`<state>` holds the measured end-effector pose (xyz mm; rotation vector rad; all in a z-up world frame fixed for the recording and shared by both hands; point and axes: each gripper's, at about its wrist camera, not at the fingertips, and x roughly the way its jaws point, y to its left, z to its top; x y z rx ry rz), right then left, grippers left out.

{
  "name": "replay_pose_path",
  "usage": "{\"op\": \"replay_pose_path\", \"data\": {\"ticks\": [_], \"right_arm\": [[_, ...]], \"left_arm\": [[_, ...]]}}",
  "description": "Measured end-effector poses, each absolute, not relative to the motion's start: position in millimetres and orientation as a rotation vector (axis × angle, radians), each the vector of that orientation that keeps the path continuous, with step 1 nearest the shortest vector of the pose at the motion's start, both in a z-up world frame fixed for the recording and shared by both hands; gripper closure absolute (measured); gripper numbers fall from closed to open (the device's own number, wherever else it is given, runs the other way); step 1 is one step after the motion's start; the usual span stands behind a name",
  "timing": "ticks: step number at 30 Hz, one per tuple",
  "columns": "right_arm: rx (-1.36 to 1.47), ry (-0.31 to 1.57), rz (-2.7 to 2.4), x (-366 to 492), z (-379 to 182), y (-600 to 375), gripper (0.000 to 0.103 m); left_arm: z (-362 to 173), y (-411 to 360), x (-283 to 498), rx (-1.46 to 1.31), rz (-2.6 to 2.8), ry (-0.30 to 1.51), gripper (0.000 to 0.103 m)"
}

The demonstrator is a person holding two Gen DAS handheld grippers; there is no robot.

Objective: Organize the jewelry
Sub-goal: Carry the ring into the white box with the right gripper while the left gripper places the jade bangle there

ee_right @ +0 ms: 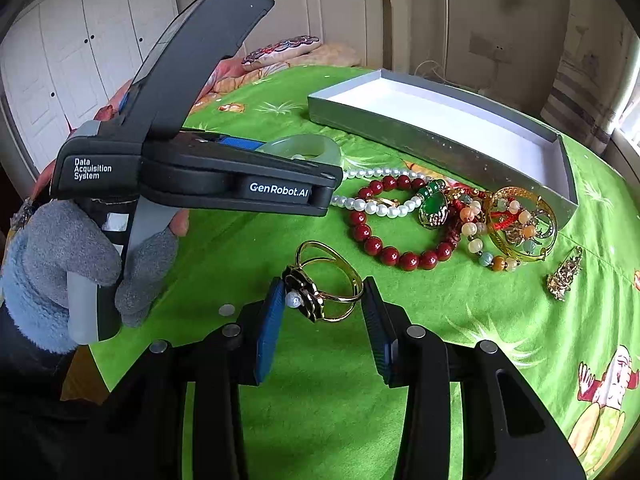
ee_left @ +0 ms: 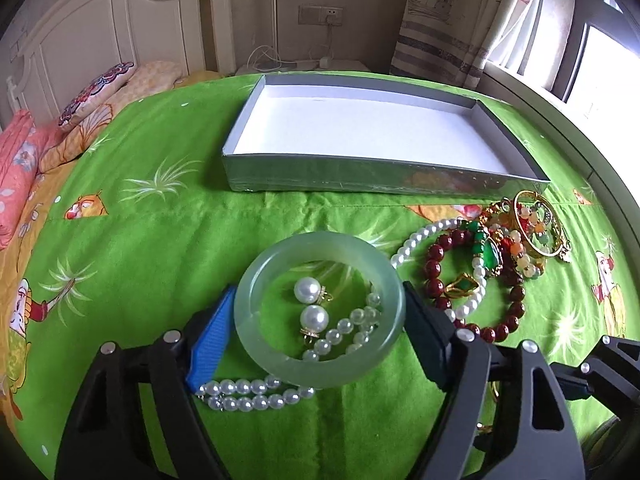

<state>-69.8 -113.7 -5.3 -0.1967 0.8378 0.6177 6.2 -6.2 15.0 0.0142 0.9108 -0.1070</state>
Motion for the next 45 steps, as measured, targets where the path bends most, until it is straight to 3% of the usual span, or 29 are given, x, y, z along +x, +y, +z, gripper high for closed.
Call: {"op": "replay_pose_path", "data": {"ticks": [16, 33, 45], "right_arm": [[-0.095, 0.759, 0.572, -63.0, 8.0, -140.0, 0.063], [-0.001, 0.668, 0.402, 43.2, 41.4, -168.0, 0.063], [0.057, 0.811, 0.237, 146.8, 10.3, -178.2, 0.062]], "left_arm": [[41.1, 5.8, 2.1, -0.003, -0.096, 0.827, 0.025], [57.7, -12.0, 112.4, -0.037, -0.074, 0.847, 0.025], [33.2, -6.7, 181.0, -0.103, -0.007, 0.92, 0.024]]}}
